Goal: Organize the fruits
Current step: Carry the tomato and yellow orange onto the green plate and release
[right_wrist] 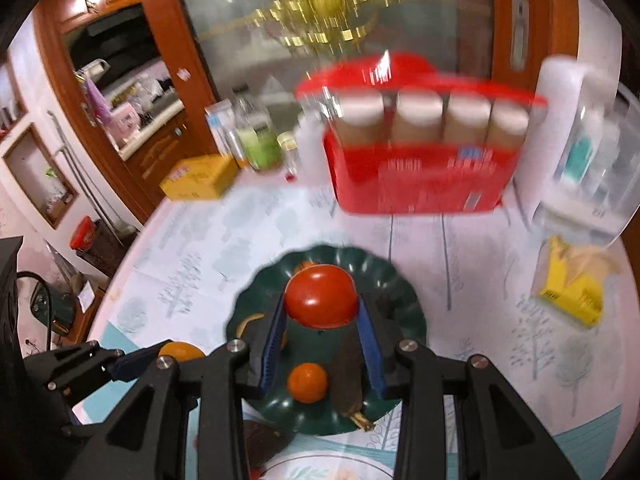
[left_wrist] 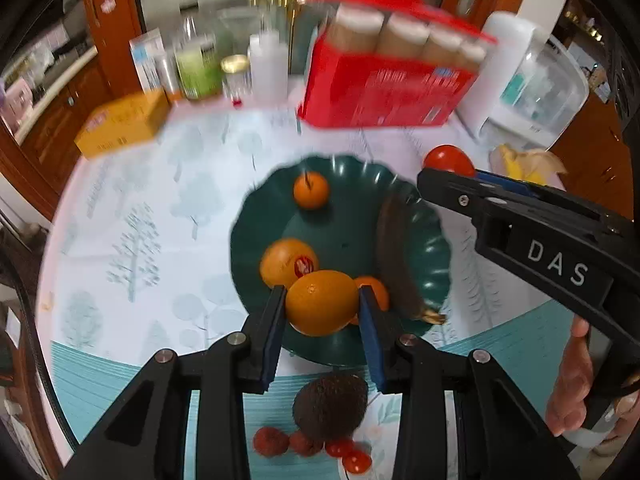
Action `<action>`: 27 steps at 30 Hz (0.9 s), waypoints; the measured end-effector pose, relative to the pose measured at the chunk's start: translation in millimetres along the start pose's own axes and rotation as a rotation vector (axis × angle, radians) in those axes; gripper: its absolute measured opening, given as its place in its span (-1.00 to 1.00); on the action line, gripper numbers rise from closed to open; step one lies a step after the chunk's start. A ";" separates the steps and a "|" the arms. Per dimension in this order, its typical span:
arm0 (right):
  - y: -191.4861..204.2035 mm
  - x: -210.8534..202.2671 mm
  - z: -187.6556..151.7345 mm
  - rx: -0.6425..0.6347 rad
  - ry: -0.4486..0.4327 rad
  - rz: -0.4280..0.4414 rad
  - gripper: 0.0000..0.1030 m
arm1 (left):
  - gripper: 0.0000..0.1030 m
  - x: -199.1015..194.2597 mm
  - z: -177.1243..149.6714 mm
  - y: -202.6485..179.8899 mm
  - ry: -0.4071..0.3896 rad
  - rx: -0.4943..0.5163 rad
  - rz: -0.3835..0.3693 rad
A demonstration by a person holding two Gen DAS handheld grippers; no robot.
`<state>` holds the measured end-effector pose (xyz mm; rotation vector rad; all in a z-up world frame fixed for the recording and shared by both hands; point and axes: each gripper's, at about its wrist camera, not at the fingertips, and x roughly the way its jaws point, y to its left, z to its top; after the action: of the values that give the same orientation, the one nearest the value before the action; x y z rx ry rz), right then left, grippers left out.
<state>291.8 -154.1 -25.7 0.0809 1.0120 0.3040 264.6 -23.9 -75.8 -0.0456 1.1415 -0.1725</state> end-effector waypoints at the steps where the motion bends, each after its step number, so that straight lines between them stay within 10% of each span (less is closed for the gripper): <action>1: -2.2 10.8 -3.0 0.007 0.017 0.004 -0.29 | -0.34 10.4 -1.4 0.7 0.014 -0.005 -0.004; 13: -2.8 88.4 -19.7 0.006 0.132 0.018 -0.28 | -0.32 76.9 -11.4 6.8 0.113 -0.024 -0.024; 17: 3.9 97.0 -21.1 -0.028 0.151 0.028 -0.27 | 0.18 75.1 -11.4 7.8 0.105 -0.033 -0.024; 27: -0.7 87.8 -21.9 0.011 0.133 0.071 -0.05 | 0.30 57.5 -14.0 12.9 0.073 -0.048 0.005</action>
<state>316.7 -131.1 -109.6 0.1075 1.1446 0.3725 276.6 -19.7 -135.1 -0.0797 1.2184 -0.1430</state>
